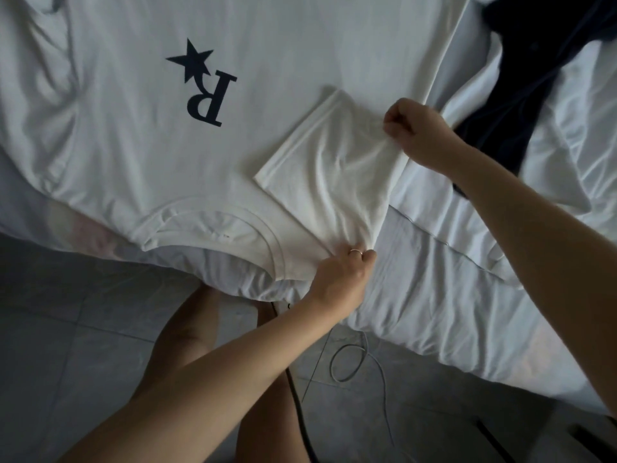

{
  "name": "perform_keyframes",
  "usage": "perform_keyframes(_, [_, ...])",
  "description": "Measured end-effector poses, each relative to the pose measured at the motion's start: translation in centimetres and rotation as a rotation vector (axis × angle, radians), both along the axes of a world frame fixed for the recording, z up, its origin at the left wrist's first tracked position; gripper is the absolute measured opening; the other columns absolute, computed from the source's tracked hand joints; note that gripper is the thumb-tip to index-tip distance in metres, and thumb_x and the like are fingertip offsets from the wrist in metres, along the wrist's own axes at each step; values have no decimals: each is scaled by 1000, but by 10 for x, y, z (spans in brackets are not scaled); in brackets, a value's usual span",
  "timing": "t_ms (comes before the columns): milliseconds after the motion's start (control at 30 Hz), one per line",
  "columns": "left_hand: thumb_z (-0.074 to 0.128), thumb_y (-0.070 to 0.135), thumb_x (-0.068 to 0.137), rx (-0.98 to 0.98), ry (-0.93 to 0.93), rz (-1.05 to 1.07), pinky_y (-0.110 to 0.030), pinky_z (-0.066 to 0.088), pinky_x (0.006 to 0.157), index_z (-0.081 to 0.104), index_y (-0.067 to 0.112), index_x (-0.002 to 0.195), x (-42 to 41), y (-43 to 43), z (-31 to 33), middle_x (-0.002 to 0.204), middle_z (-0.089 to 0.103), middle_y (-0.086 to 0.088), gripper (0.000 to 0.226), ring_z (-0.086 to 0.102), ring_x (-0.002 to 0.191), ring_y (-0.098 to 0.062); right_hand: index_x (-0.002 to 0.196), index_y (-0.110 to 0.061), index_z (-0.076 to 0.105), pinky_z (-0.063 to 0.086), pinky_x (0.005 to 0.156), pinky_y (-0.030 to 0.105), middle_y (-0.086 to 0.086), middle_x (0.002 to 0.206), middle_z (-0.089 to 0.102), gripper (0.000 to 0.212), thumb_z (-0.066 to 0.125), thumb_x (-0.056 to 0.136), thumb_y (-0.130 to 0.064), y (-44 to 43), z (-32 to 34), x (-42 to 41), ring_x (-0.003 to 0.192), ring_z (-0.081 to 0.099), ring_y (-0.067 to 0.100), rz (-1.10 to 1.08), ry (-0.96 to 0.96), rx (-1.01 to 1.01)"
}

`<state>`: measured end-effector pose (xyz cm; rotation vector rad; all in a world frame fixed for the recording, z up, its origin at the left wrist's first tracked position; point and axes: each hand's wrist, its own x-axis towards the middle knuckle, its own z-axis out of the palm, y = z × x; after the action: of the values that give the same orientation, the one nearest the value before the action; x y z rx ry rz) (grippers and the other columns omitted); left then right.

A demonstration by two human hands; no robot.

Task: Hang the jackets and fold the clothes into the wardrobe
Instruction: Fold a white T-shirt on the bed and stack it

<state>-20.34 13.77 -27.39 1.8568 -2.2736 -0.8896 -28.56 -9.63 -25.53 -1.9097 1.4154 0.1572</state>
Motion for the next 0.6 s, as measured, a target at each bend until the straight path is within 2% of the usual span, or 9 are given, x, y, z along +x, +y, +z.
perform_keyframes(100, [78, -2, 40, -13, 30, -18, -19, 29, 33, 59, 14, 71, -5, 5, -4, 70, 59, -1, 40, 55, 53, -16, 107, -7, 55, 36, 69, 26, 5, 91, 56, 16, 48, 97, -16, -1, -3, -14, 83, 50, 19, 48, 76, -11])
perform_keyframes(167, [80, 0, 39, 19, 38, -18, -19, 29, 33, 60, 14, 70, -6, 2, -5, 71, 60, -1, 40, 57, 56, -17, 110, -5, 55, 34, 69, 26, 7, 93, 54, 18, 47, 98, -16, 1, -4, -21, 84, 49, 20, -34, 70, 9])
perform_keyframes(234, [83, 13, 44, 62, 71, 1, -19, 27, 37, 59, 13, 74, -5, 1, -1, 73, 58, -1, 38, 58, 60, -19, 112, -6, 57, 33, 69, 24, 6, 94, 54, 22, 47, 98, -20, 3, -4, -20, 86, 49, 19, -104, 67, 34])
perform_keyframes(300, [73, 30, 66, 97, 205, 78, -22, 35, 43, 57, 10, 85, 1, -2, 6, 79, 57, -4, 32, 59, 65, -23, 112, -10, 59, 37, 73, 27, 6, 95, 56, 28, 47, 97, -31, 3, -2, -12, 91, 53, 22, -104, 142, 35])
perform_keyframes(367, [58, 32, 79, 20, 231, 254, -32, 48, 55, 57, 9, 98, 21, -12, 11, 91, 59, -7, 30, 59, 76, -24, 109, -14, 61, 44, 83, 34, 8, 102, 63, 35, 47, 94, -42, 0, 1, 5, 99, 57, 28, -43, 249, -57])
perform_keyframes(434, [62, 26, 79, -109, 129, 476, -38, 48, 78, 54, 9, 114, 52, -29, 11, 113, 57, -12, 39, 56, 100, -28, 110, -17, 62, 47, 88, 36, 4, 107, 66, 39, 54, 90, -49, -5, -1, 23, 100, 61, 26, -59, 177, -79])
perform_keyframes(501, [67, 27, 81, -34, 82, 720, -41, 37, 97, 45, 9, 131, 87, -46, 5, 135, 46, -13, 57, 43, 123, -30, 118, -14, 59, 49, 82, 32, 0, 105, 62, 47, 64, 85, -47, -9, -5, 40, 94, 59, 19, -127, 51, 14])
perform_keyframes(534, [69, 30, 82, 50, 113, 801, -41, 34, 102, 41, 9, 135, 101, -54, 3, 137, 44, -12, 63, 40, 126, -30, 119, -11, 58, 48, 75, 29, 0, 102, 59, 49, 68, 83, -42, -11, -8, 44, 90, 57, 17, -135, 27, 51])
perform_keyframes(601, [72, 33, 80, 160, 181, 829, -40, 37, 99, 45, 9, 130, 121, -68, -4, 124, 52, -6, 61, 46, 115, -26, 116, -5, 60, 47, 58, 26, 0, 87, 55, 43, 71, 83, -30, -17, -11, 50, 75, 54, 15, -122, 7, 94])
